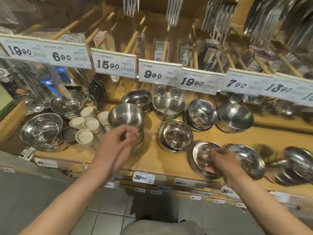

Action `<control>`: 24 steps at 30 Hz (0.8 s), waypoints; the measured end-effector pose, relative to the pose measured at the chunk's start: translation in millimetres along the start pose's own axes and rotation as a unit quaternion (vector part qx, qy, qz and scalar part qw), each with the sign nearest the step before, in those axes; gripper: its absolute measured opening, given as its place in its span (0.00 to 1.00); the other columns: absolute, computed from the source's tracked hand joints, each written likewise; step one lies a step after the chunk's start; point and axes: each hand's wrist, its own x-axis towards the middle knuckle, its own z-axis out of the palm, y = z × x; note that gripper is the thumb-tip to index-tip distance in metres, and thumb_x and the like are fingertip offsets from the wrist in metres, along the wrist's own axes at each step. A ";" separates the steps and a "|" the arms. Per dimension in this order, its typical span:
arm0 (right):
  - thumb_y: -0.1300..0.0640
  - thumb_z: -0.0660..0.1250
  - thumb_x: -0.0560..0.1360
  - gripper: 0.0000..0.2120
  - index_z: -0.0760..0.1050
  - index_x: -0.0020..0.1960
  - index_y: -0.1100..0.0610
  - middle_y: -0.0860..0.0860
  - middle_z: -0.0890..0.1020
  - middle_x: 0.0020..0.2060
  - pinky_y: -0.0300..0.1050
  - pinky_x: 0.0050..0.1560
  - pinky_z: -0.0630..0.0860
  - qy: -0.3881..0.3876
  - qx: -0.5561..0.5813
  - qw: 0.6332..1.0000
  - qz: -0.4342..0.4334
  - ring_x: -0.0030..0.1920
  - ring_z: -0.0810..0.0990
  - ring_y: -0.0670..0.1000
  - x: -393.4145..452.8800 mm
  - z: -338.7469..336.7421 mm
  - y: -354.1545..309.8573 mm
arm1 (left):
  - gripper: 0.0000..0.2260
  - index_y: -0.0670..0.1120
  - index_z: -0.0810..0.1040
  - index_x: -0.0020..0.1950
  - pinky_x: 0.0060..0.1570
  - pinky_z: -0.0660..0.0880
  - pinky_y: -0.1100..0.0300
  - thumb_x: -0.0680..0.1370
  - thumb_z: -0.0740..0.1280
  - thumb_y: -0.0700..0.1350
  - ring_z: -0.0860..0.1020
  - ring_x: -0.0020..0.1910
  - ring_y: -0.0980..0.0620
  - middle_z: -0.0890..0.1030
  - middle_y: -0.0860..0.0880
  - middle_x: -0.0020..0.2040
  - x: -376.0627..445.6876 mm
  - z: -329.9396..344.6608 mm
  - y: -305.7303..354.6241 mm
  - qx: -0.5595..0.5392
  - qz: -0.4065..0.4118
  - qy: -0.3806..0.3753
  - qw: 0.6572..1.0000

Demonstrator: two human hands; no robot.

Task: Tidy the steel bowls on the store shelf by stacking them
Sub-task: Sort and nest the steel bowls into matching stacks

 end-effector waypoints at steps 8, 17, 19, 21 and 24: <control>0.58 0.71 0.75 0.04 0.75 0.46 0.54 0.54 0.84 0.40 0.62 0.45 0.83 0.167 -0.076 0.982 -0.048 0.40 0.85 0.60 1.5 -15.8 74.4 | 0.08 0.43 0.81 0.52 0.39 0.79 0.68 0.83 0.63 0.44 0.84 0.41 0.60 0.84 0.49 0.50 32.7 99.5 -51.1 -0.050 -0.209 -0.168 0.962; 0.53 0.71 0.77 0.16 0.77 0.56 0.65 0.61 0.84 0.50 0.59 0.52 0.83 0.093 0.054 0.993 0.051 0.49 0.86 0.62 8.0 -1.7 92.4 | 0.09 0.39 0.75 0.39 0.35 0.75 0.54 0.80 0.65 0.34 0.75 0.31 0.46 0.78 0.41 0.26 89.0 132.5 -71.7 -0.057 -0.313 -0.034 0.947; 0.56 0.72 0.77 0.13 0.75 0.56 0.62 0.59 0.83 0.54 0.52 0.46 0.85 0.048 0.146 0.984 0.086 0.45 0.87 0.59 12.2 -7.6 92.6 | 0.09 0.39 0.75 0.41 0.28 0.78 0.60 0.80 0.63 0.33 0.79 0.24 0.49 0.79 0.45 0.23 92.0 141.5 -78.6 -0.064 -0.311 -0.023 0.948; 0.58 0.71 0.79 0.10 0.73 0.55 0.60 0.56 0.82 0.57 0.44 0.41 0.85 0.025 0.206 0.972 0.109 0.45 0.88 0.57 15.5 -17.5 91.2 | 0.08 0.39 0.75 0.43 0.22 0.76 0.63 0.81 0.62 0.32 0.78 0.19 0.53 0.79 0.45 0.22 90.7 154.4 -83.2 -0.060 -0.307 -0.028 0.949; 0.59 0.70 0.79 0.17 0.72 0.64 0.63 0.58 0.81 0.61 0.44 0.42 0.85 0.020 0.231 0.966 0.115 0.45 0.88 0.56 22.2 -26.2 90.3 | 0.05 0.38 0.75 0.46 0.23 0.79 0.60 0.81 0.63 0.32 0.80 0.21 0.51 0.82 0.40 0.29 90.5 163.3 -84.3 -0.073 -0.301 -0.036 0.950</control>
